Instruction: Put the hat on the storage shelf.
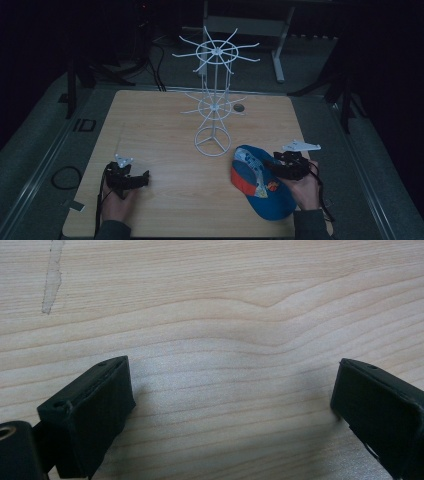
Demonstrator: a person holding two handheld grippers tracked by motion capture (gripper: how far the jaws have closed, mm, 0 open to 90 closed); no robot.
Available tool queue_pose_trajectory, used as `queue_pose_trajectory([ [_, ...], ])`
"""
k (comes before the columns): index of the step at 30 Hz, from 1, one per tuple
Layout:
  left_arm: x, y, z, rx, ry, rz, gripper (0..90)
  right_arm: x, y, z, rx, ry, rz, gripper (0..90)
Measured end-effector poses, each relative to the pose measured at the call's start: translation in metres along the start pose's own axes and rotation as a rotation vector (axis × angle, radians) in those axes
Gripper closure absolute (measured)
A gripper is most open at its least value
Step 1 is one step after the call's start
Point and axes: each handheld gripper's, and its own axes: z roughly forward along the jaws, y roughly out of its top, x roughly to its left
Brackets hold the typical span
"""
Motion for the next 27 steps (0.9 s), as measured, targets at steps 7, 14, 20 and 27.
queue_pose_trajectory([
  [7, 0.0, 0.0, 0.0, -0.001, 0.0, -0.002, 3.9, 0.0, 0.007, 0.008, 0.029, -0.004, -0.025, 42.0],
  [14, 0.0, 0.0, 0.0, -0.001, 0.0, -0.003, 3.9, -0.002, 0.014, 0.015, 0.049, -0.003, -0.027, 38.4],
  [20, -0.001, 0.0, 0.0, -0.001, 0.001, -0.003, 3.9, -0.004, 0.021, 0.022, 0.077, 0.008, -0.044, 33.9],
  [27, -0.001, 0.0, 0.0, -0.003, 0.002, -0.005, 3.9, -0.005, 0.03, 0.031, 0.107, 0.02, -0.061, 29.7],
])
